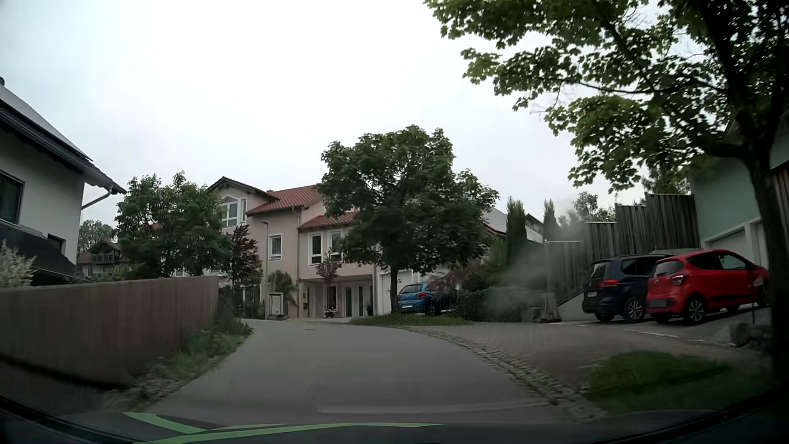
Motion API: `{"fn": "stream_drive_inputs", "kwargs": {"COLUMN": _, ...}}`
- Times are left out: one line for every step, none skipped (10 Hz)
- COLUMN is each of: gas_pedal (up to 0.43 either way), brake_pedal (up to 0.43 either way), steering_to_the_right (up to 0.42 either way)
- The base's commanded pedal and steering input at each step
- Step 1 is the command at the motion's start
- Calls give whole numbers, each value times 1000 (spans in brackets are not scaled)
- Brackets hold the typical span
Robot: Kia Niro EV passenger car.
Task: Follow the waypoints while adhering to traffic rules and regulations
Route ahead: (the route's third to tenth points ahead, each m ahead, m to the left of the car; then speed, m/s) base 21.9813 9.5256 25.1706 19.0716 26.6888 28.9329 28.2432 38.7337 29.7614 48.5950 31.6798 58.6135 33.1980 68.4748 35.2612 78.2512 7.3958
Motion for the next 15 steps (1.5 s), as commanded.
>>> {"fn": "stream_drive_inputs", "kwargs": {"gas_pedal": 130, "brake_pedal": 0, "steering_to_the_right": -3}}
{"fn": "stream_drive_inputs", "kwargs": {"gas_pedal": 130, "brake_pedal": 0, "steering_to_the_right": -8}}
{"fn": "stream_drive_inputs", "kwargs": {"gas_pedal": 130, "brake_pedal": 0, "steering_to_the_right": -19}}
{"fn": "stream_drive_inputs", "kwargs": {"gas_pedal": 130, "brake_pedal": 0, "steering_to_the_right": -32}}
{"fn": "stream_drive_inputs", "kwargs": {"gas_pedal": 130, "brake_pedal": 0, "steering_to_the_right": -42}}
{"fn": "stream_drive_inputs", "kwargs": {"gas_pedal": 130, "brake_pedal": 0, "steering_to_the_right": -48}}
{"fn": "stream_drive_inputs", "kwargs": {"gas_pedal": 130, "brake_pedal": 0, "steering_to_the_right": -58}}
{"fn": "stream_drive_inputs", "kwargs": {"gas_pedal": 130, "brake_pedal": 0, "steering_to_the_right": -74}}
{"fn": "stream_drive_inputs", "kwargs": {"gas_pedal": 130, "brake_pedal": 0, "steering_to_the_right": -91}}
{"fn": "stream_drive_inputs", "kwargs": {"gas_pedal": 130, "brake_pedal": 0, "steering_to_the_right": -116}}
{"fn": "stream_drive_inputs", "kwargs": {"gas_pedal": 130, "brake_pedal": 0, "steering_to_the_right": -141}}
{"fn": "stream_drive_inputs", "kwargs": {"gas_pedal": 130, "brake_pedal": 0, "steering_to_the_right": -170}}
{"fn": "stream_drive_inputs", "kwargs": {"gas_pedal": 138, "brake_pedal": 0, "steering_to_the_right": -194}}
{"fn": "stream_drive_inputs", "kwargs": {"gas_pedal": 150, "brake_pedal": 0, "steering_to_the_right": -219}}
{"fn": "stream_drive_inputs", "kwargs": {"gas_pedal": 150, "brake_pedal": 0, "steering_to_the_right": -234}}
